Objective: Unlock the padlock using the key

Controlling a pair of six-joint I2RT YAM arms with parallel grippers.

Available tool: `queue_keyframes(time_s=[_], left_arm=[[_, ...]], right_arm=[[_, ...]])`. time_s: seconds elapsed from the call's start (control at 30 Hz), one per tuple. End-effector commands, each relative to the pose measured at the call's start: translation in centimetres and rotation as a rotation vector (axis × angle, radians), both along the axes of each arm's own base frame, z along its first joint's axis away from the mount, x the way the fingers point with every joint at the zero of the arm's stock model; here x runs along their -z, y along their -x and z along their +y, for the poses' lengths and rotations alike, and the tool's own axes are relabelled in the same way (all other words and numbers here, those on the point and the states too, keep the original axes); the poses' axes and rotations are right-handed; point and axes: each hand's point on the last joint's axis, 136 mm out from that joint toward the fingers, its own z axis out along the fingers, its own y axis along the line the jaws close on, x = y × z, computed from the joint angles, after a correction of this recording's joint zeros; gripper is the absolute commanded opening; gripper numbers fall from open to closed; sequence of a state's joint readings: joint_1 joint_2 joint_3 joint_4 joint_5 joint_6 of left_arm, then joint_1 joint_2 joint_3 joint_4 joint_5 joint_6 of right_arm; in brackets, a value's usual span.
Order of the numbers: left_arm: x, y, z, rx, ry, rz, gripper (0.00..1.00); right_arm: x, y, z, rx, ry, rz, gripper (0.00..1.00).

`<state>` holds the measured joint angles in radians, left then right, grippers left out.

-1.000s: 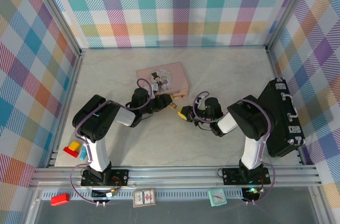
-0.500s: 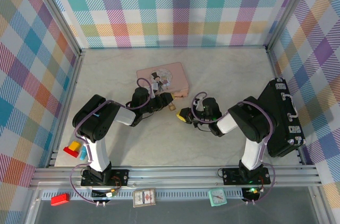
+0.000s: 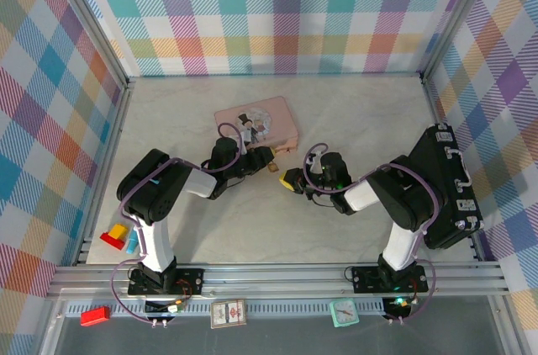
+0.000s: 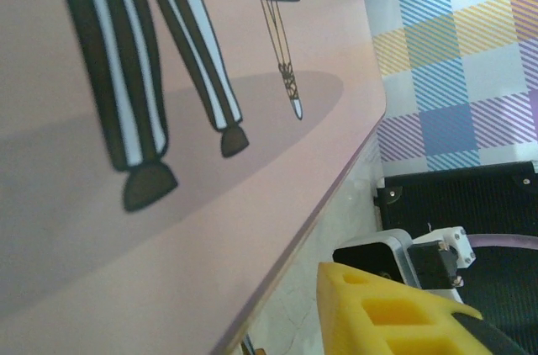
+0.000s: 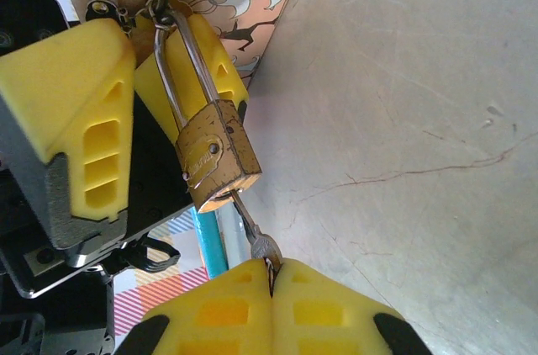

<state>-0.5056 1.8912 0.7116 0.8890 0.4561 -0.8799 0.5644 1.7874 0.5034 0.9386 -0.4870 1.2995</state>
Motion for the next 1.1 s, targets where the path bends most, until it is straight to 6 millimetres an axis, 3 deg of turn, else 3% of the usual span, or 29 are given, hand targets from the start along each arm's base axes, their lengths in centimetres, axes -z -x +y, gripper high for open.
queue_keyframes(time_s=[0.0, 0.47, 1.07], left_arm=[[4.4, 2.8, -0.6, 0.038, -0.028, 0.216, 0.33], [3.7, 3.0, -1.0, 0.047, -0.008, 0.183, 0.16], [3.1, 3.1, -1.1, 0.046, 0.016, 0.159, 0.11]], right_arm=[[-2.4, -1.0, 0.9, -0.004, -0.029, -0.083, 0.00], [-3.1, -1.6, 0.7, 0.049, -0.066, -0.046, 0.00], [-2.3, -1.8, 0.4, 0.097, -0.099, 0.017, 0.00]])
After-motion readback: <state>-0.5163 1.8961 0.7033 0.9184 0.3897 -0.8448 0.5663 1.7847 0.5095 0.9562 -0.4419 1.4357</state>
